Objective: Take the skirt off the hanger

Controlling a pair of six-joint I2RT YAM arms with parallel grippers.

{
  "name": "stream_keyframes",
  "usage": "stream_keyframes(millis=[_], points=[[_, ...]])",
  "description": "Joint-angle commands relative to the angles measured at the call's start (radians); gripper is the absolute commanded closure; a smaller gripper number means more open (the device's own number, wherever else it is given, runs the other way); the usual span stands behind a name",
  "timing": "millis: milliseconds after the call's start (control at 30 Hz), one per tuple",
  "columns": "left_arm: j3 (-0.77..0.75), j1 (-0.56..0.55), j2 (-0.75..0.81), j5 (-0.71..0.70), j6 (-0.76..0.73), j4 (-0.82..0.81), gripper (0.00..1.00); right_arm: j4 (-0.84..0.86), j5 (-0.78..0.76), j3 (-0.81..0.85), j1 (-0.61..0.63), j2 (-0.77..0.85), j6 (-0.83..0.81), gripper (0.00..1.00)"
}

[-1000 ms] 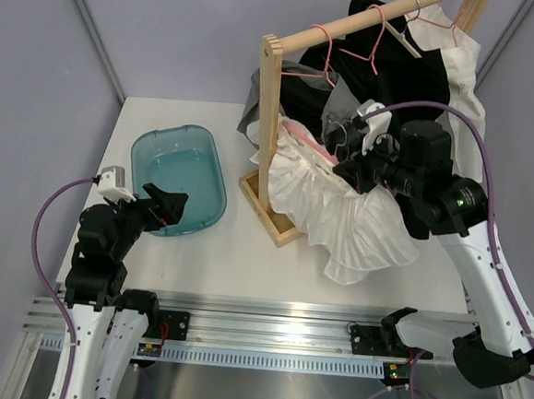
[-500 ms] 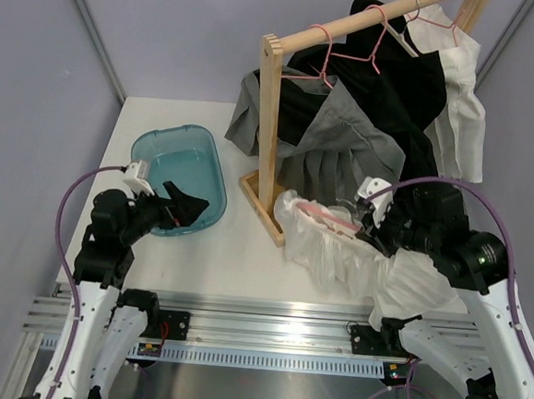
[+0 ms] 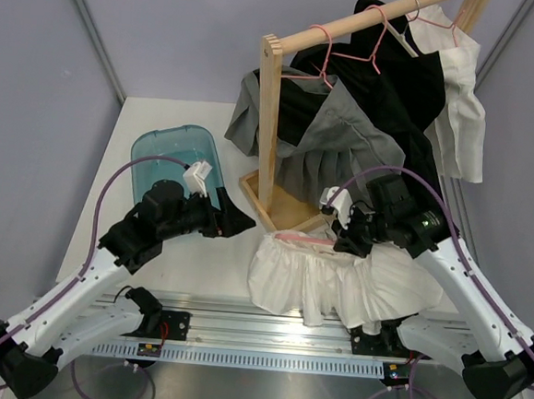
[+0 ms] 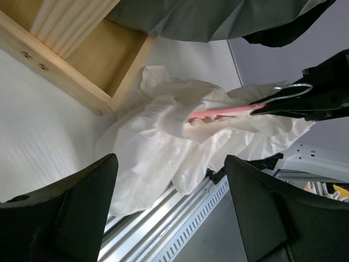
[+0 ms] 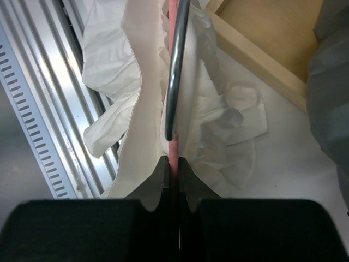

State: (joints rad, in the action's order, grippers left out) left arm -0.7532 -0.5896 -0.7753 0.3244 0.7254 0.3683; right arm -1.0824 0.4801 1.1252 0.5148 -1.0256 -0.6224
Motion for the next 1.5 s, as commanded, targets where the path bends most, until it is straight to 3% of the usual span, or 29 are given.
stream_keyframes(millis=[0,267,433,900,1033,1167,1267,1467], points=[[-0.099,-0.099,-0.062,-0.175,0.118,-0.017,0.19,0.162,-0.063,0.021,0.059,-0.030,0.078,1.00],[-0.262,-0.251,-0.298,-0.436,0.215,0.165,0.27,0.239,-0.109,0.019,0.111,-0.073,0.145,1.00],[-0.311,-0.285,-0.389,-0.485,0.210,0.227,0.29,0.282,-0.121,0.005,0.114,-0.065,0.187,1.00],[-0.382,-0.289,-0.556,-0.528,0.137,0.202,0.39,0.289,-0.098,-0.004,0.114,-0.057,0.193,1.00],[-0.387,-0.285,-0.581,-0.550,0.132,0.247,0.55,0.282,-0.101,-0.007,0.114,-0.051,0.188,1.00],[-0.367,-0.274,-0.575,-0.597,0.132,0.270,0.84,0.266,-0.104,-0.028,0.114,-0.038,0.171,1.00],[-0.357,-0.257,-0.579,-0.610,0.120,0.281,0.99,0.251,-0.112,-0.050,0.114,-0.021,0.148,1.00],[-0.356,-0.202,-0.553,-0.677,0.082,0.349,1.00,0.216,-0.141,-0.129,0.114,0.062,0.047,1.00]])
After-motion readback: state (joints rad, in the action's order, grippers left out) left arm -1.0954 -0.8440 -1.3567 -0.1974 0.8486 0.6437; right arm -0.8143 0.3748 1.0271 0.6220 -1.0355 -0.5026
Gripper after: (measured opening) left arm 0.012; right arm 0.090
